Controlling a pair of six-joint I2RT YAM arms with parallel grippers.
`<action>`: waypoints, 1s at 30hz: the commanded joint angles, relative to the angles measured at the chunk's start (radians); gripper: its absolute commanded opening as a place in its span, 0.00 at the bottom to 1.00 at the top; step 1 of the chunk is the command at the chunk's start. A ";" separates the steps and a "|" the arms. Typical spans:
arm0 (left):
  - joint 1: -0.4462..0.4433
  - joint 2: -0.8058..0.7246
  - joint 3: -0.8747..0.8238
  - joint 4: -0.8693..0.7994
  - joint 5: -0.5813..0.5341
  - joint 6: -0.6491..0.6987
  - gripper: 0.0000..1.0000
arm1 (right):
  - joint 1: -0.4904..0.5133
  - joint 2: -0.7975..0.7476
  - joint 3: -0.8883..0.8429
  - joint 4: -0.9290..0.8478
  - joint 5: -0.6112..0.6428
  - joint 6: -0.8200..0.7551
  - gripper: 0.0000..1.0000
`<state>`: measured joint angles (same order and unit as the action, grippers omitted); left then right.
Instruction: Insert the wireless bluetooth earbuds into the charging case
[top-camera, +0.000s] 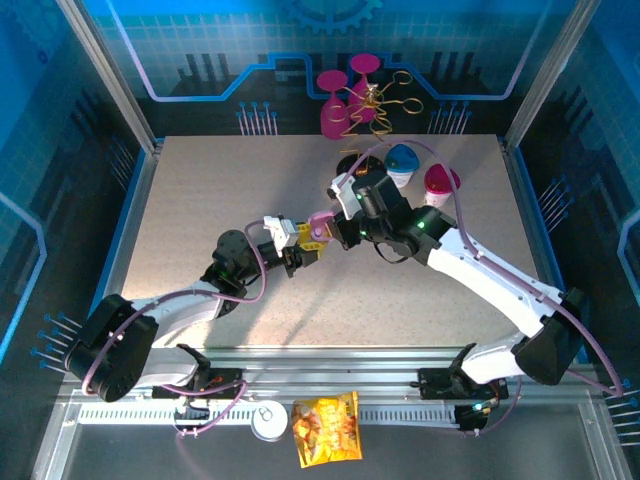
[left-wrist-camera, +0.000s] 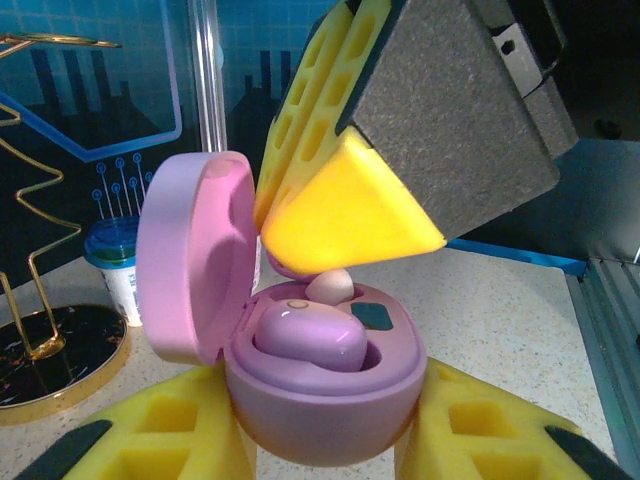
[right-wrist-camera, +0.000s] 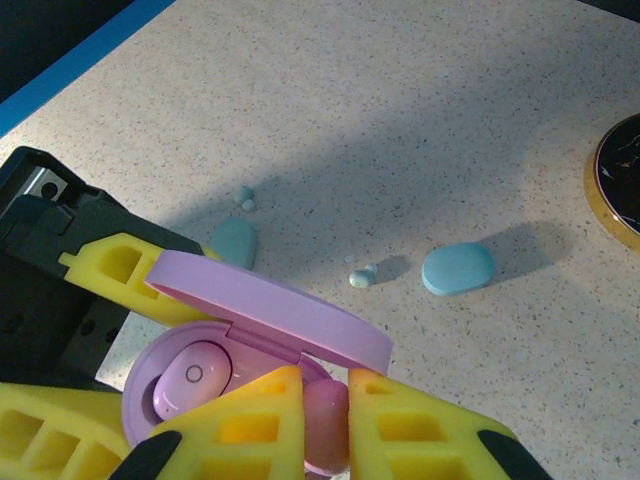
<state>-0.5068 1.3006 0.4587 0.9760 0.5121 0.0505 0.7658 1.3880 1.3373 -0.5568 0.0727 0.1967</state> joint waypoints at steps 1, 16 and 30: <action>-0.006 -0.022 0.000 0.054 0.014 -0.012 0.22 | 0.016 0.016 0.010 0.012 0.018 -0.019 0.13; -0.006 -0.027 0.024 0.021 -0.008 -0.029 0.22 | 0.038 -0.003 0.004 -0.073 0.029 -0.095 0.15; -0.006 -0.023 0.029 0.024 0.001 -0.025 0.22 | 0.043 -0.070 -0.014 0.010 0.007 -0.061 0.41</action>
<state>-0.5079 1.3003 0.4591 0.9688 0.5095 0.0273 0.7994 1.3666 1.3357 -0.5797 0.0940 0.1200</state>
